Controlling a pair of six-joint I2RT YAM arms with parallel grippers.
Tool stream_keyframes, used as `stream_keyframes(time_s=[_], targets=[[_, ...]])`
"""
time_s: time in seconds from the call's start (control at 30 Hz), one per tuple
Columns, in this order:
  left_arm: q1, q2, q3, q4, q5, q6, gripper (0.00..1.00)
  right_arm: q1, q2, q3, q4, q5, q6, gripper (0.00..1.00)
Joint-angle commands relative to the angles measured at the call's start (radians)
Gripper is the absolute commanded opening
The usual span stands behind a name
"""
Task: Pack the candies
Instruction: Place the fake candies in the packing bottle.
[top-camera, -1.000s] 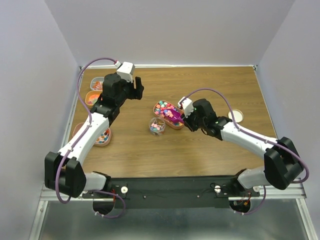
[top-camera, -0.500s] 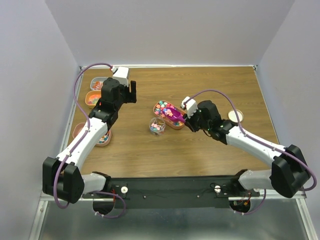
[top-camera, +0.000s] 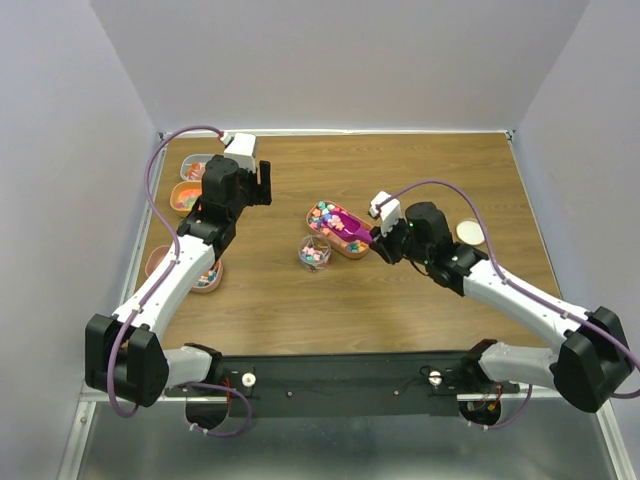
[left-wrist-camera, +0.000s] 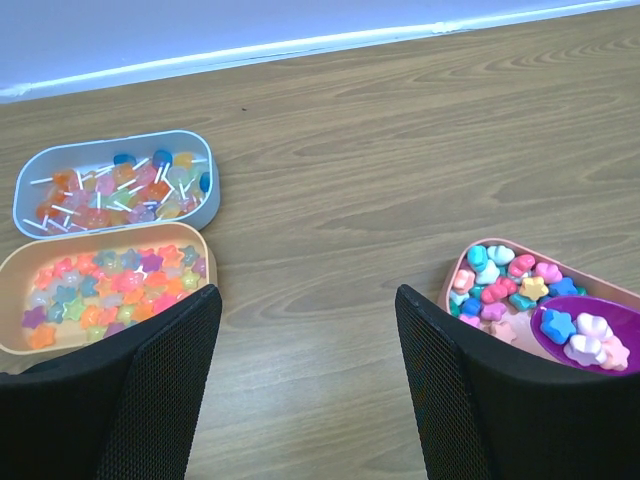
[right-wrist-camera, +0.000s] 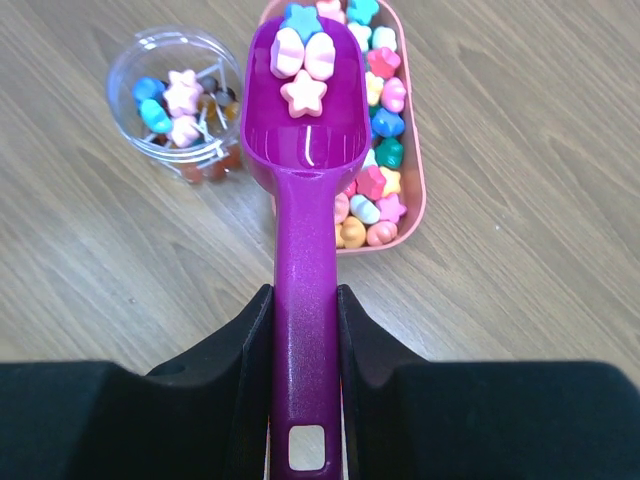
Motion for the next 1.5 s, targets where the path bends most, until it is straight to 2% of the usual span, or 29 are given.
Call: stream_keyframes(time_s=[0.0,0.57,1.23,1.47], targets=[[0.005,0.007,0.002,0.016,-0.023,0.007,0.78,-0.006,-0.060,-0.010,0.012,-0.067,0.017,0.01],[0.007,0.018,0.008,0.012,-0.021,0.012,0.78,0.106,-0.032,0.042,-0.176,-0.096,0.006,0.01],[0.013,0.026,0.020,0.007,-0.010,0.016,0.78,0.139,0.139,0.384,-0.583,-0.038,-0.064,0.01],[0.016,0.026,0.023,0.003,-0.007,0.018,0.78,0.157,0.218,0.476,-0.678,-0.004,-0.080,0.01]])
